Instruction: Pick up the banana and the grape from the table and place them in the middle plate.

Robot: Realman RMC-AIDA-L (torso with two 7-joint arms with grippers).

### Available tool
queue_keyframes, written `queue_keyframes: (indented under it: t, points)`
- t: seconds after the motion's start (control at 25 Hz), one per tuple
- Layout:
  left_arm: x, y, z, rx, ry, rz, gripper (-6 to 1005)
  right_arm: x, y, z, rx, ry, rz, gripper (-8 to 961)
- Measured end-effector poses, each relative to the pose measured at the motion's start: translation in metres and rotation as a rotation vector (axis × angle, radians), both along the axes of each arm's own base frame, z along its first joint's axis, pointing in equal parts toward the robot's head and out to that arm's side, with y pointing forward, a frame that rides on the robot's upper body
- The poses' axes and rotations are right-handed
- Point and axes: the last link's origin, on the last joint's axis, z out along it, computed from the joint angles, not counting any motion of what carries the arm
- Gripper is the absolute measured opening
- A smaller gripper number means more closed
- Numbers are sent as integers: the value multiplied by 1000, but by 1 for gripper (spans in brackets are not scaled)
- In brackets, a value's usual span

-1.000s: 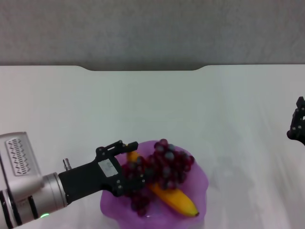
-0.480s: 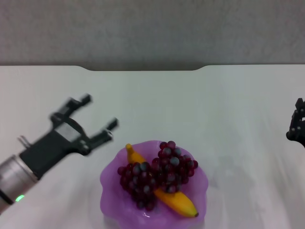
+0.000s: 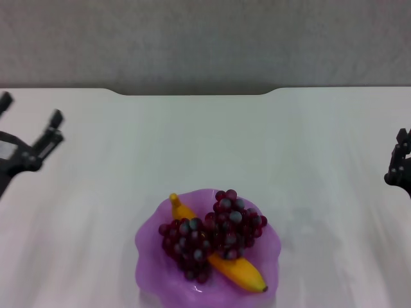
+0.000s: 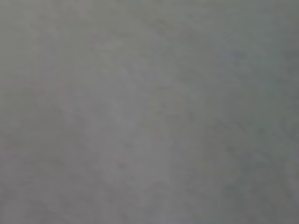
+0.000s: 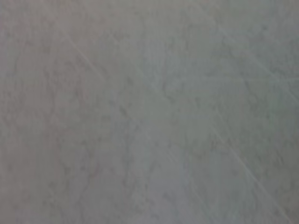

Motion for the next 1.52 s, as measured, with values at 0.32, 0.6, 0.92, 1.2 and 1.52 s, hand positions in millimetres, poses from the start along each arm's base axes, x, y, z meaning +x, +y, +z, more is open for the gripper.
queue_keyframes:
  t: [0.32, 0.6, 0.92, 1.2, 1.52]
  points:
    - [-21, -1, 21, 162, -63, 144, 905, -6, 7, 0, 0, -1, 21, 97]
    - [-39, 2, 25, 184, -80, 270, 903, -9, 13, 2, 1, -12, 35, 97]
    - [-48, 1, 28, 201, -95, 325, 845, -3, 13, 6, 25, 3, -3, 97]
    - [-55, -2, 31, 211, -163, 360, 551, -2, 14, 7, 29, -6, -4, 96]
    - [-57, -2, 35, 229, -209, 376, 246, 1, 16, 9, 29, -33, -2, 96]
